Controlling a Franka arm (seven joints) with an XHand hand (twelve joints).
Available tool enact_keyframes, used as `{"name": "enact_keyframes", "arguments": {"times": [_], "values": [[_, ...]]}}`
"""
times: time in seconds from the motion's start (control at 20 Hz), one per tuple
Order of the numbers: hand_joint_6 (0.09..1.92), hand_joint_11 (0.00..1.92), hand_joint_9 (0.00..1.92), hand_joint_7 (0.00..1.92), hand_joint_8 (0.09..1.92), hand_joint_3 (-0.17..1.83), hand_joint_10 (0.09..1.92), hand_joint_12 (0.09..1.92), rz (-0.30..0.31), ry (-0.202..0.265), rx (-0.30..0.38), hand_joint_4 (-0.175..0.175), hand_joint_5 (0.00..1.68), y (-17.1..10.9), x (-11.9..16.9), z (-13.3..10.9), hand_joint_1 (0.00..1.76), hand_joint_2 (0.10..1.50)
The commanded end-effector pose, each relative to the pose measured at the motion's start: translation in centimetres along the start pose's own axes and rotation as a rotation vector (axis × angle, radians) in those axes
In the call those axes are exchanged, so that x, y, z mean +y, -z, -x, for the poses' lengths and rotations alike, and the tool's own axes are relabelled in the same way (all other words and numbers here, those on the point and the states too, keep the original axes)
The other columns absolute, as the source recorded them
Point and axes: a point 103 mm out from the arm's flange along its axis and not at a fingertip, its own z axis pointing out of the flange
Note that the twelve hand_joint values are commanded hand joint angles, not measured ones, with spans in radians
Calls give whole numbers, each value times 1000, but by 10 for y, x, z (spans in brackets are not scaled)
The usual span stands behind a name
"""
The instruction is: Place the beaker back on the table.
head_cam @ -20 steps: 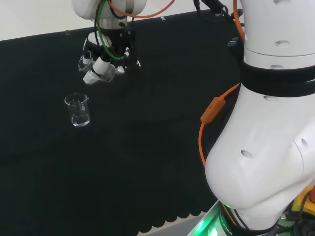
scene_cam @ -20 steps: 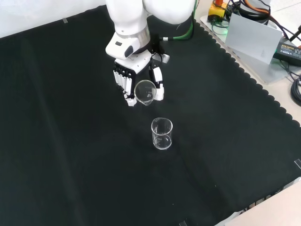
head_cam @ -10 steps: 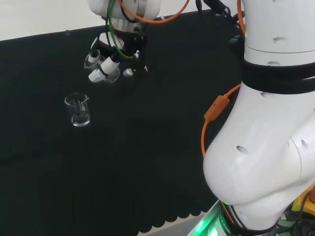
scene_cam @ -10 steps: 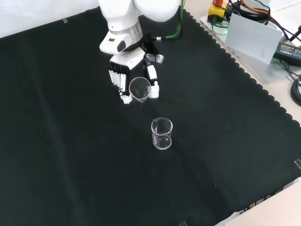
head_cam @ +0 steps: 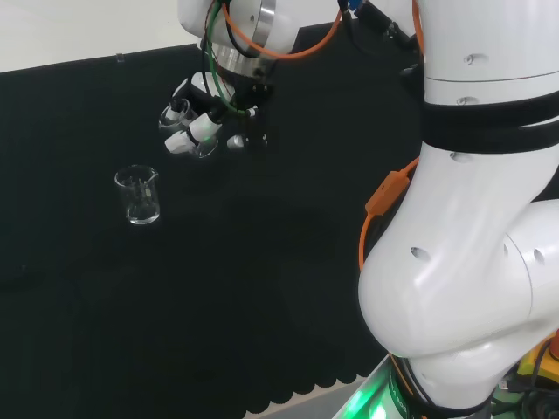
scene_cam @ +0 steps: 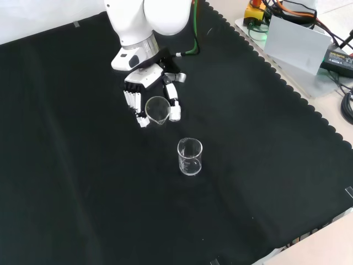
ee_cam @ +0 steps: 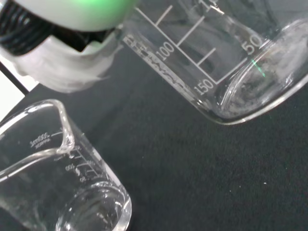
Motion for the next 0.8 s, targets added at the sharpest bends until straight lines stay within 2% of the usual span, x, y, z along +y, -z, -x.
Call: {"name": "enact_keyframes", "arguments": {"times": [0.05,0.25,0.8], "values": [[607,1402,1705,1841,87,622,87,712,51,-28,94,53,1303,-15,5,14,1161,667],[602,1398,1705,1835,87,619,87,715,54,-41,135,70,1305,-28,10,19,1159,668],[594,1386,1701,1832,87,614,87,715,41,-8,176,74,1308,-51,28,20,1158,668]]}}
